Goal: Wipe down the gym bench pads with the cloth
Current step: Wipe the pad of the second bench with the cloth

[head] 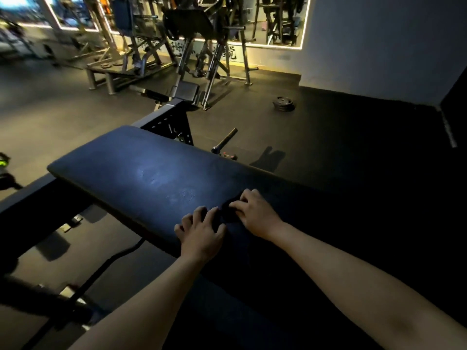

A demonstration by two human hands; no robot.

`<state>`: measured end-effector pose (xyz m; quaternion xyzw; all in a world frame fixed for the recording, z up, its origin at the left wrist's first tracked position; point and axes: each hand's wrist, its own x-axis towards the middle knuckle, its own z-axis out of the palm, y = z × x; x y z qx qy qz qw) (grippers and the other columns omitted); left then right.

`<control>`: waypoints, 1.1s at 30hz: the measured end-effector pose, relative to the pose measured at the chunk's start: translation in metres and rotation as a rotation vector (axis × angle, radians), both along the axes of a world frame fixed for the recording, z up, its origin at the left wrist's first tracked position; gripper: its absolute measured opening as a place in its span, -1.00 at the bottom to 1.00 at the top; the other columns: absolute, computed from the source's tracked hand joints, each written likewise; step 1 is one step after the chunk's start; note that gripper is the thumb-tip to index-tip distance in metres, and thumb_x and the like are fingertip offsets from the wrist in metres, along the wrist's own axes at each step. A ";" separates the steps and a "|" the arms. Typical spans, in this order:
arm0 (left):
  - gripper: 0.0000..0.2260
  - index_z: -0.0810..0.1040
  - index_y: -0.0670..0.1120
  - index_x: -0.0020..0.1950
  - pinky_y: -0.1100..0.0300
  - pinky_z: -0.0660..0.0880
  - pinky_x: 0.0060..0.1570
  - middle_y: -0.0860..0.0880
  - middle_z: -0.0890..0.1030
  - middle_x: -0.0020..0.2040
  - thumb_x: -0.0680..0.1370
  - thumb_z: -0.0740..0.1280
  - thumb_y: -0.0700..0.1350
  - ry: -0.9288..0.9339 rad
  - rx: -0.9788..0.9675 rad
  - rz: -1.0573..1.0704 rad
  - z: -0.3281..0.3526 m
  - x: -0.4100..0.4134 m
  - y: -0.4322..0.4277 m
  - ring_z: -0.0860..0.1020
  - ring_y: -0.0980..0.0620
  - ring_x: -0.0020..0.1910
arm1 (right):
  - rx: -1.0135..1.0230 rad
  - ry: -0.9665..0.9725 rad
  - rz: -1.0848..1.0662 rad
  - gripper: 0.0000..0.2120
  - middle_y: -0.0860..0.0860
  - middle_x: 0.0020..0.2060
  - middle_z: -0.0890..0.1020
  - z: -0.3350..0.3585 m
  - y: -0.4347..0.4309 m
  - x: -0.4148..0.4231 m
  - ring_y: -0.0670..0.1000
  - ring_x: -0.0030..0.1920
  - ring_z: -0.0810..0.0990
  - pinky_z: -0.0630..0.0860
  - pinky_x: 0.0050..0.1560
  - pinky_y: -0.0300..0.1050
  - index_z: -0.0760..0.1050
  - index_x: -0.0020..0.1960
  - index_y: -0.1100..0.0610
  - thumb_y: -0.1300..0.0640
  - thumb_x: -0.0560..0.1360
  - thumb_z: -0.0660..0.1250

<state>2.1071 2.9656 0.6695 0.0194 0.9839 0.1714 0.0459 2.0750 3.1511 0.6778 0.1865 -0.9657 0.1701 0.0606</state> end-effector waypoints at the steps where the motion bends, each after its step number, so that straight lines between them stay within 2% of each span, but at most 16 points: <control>1: -0.52 0.19 0.26 0.51 -0.12 -0.02 0.40 0.05 0.12 0.54 0.60 0.14 0.25 0.002 -0.007 0.009 -0.001 0.001 0.001 0.01 -0.10 0.48 | 0.008 -0.003 -0.037 -0.69 0.11 0.10 0.41 0.000 0.012 -0.012 0.14 0.11 0.39 0.48 0.08 0.06 0.52 0.32 0.03 0.03 0.61 0.20; 3: -0.52 0.20 0.27 0.50 -0.12 -0.05 0.40 0.07 0.13 0.53 0.59 0.14 0.27 0.013 -0.016 0.032 -0.003 0.001 0.002 0.01 -0.09 0.48 | -0.002 -0.026 -0.148 -0.70 0.10 0.12 0.39 -0.003 0.040 -0.038 0.15 0.16 0.38 0.46 0.09 0.03 0.53 0.29 0.01 0.05 0.61 0.19; 6: -0.51 0.22 0.28 0.48 -0.11 -0.06 0.40 0.09 0.14 0.52 0.55 0.12 0.29 0.024 -0.018 0.051 -0.004 0.000 0.004 0.01 -0.06 0.47 | -0.154 -0.084 -0.407 -0.76 0.09 0.14 0.36 -0.007 0.076 -0.063 0.15 0.20 0.37 0.38 0.05 -0.03 0.52 0.21 0.04 0.08 0.63 0.16; 9: -0.38 0.17 0.22 0.54 -0.10 -0.06 0.42 0.10 0.14 0.53 0.48 0.09 0.32 0.026 -0.007 0.089 -0.005 0.000 0.005 0.04 -0.05 0.47 | -0.184 -0.100 -0.478 -0.75 0.10 0.23 0.38 -0.012 0.074 -0.068 0.15 0.25 0.35 0.37 0.20 0.01 0.51 0.24 0.07 0.13 0.63 0.15; 11: -0.26 0.08 0.15 0.60 -0.09 -0.06 0.43 0.11 0.11 0.55 0.44 0.04 0.34 0.024 0.007 0.116 -0.005 0.000 0.007 0.04 -0.06 0.48 | -0.181 -0.068 -0.355 -0.69 0.12 0.26 0.43 -0.012 0.054 -0.064 0.16 0.27 0.35 0.37 0.27 0.02 0.51 0.30 0.06 0.16 0.60 0.16; 14: -0.17 0.00 0.09 0.63 -0.07 -0.06 0.44 0.08 0.08 0.57 0.40 -0.04 0.39 0.031 -0.022 0.121 -0.006 -0.001 0.007 0.02 -0.04 0.48 | -0.193 -0.077 -0.028 -0.67 0.09 0.25 0.49 -0.007 0.012 -0.060 0.14 0.24 0.40 0.40 0.28 0.06 0.51 0.32 0.05 0.16 0.58 0.20; 16: -0.16 0.02 0.10 0.62 -0.06 -0.06 0.44 0.07 0.09 0.57 0.37 -0.12 0.40 0.038 -0.051 0.116 -0.007 0.000 0.008 0.01 -0.03 0.49 | -0.168 -0.094 0.189 -0.71 0.08 0.18 0.51 -0.003 -0.014 -0.057 0.10 0.16 0.44 0.45 0.19 0.07 0.47 0.29 0.04 0.16 0.58 0.22; 19: -0.21 0.04 0.23 0.60 -0.05 -0.08 0.41 0.09 0.08 0.56 0.37 -0.18 0.40 0.034 -0.100 0.117 -0.008 0.000 0.011 -0.01 -0.03 0.49 | -0.132 -0.098 0.300 -0.83 0.08 0.06 0.49 0.002 -0.027 -0.067 0.08 0.05 0.42 0.49 0.00 0.15 0.41 0.15 0.05 0.17 0.57 0.19; 21: -0.24 0.01 0.28 0.59 -0.06 -0.08 0.40 0.09 0.05 0.56 0.38 -0.20 0.40 0.009 -0.126 0.119 -0.007 -0.002 0.012 -0.02 -0.05 0.48 | -0.092 -0.080 0.251 -0.83 0.06 0.09 0.49 0.001 -0.020 -0.080 0.09 0.10 0.42 0.50 0.01 0.16 0.45 0.13 0.05 0.17 0.59 0.15; 24: -0.31 0.00 0.31 0.58 -0.06 -0.07 0.40 0.10 0.04 0.56 0.44 -0.12 0.40 -0.015 -0.134 0.133 -0.004 -0.002 0.015 -0.03 -0.05 0.48 | -0.145 -0.076 0.045 -0.72 0.08 0.19 0.51 0.000 0.000 -0.098 0.15 0.19 0.46 0.49 0.13 0.15 0.52 0.21 0.02 0.15 0.60 0.11; 26: -0.36 0.02 0.32 0.57 -0.07 -0.06 0.40 0.11 0.04 0.56 0.48 -0.04 0.38 -0.029 -0.129 0.150 -0.002 -0.002 0.015 -0.02 -0.05 0.47 | -0.163 -0.074 -0.140 -0.68 0.13 0.21 0.52 0.001 0.019 -0.108 0.19 0.21 0.48 0.48 0.17 0.12 0.53 0.25 0.06 0.18 0.60 0.10; 29: -0.42 0.05 0.31 0.57 -0.08 -0.07 0.41 0.11 0.04 0.58 0.56 0.07 0.34 -0.056 -0.106 0.160 0.002 -0.003 0.020 -0.01 -0.05 0.47 | -0.128 -0.100 -0.360 -0.66 0.23 0.17 0.52 0.001 0.054 -0.113 0.25 0.19 0.47 0.47 0.17 0.05 0.56 0.21 0.18 0.27 0.57 0.08; 31: -0.44 0.09 0.28 0.57 -0.10 -0.06 0.42 0.07 0.05 0.57 0.57 0.10 0.28 -0.075 -0.065 0.176 0.006 -0.005 0.024 0.00 -0.08 0.47 | -0.107 -0.101 -0.434 -0.67 0.23 0.17 0.51 0.003 0.068 -0.109 0.25 0.18 0.46 0.46 0.19 0.05 0.57 0.17 0.20 0.29 0.56 0.08; 33: -0.49 0.15 0.26 0.54 -0.11 -0.06 0.41 0.02 0.10 0.54 0.59 0.13 0.22 -0.041 -0.032 0.180 0.008 -0.007 0.030 0.03 -0.09 0.45 | -0.159 -0.096 -0.364 -0.66 0.21 0.23 0.49 0.005 0.057 -0.099 0.24 0.22 0.44 0.40 0.23 0.01 0.58 0.21 0.20 0.31 0.54 0.13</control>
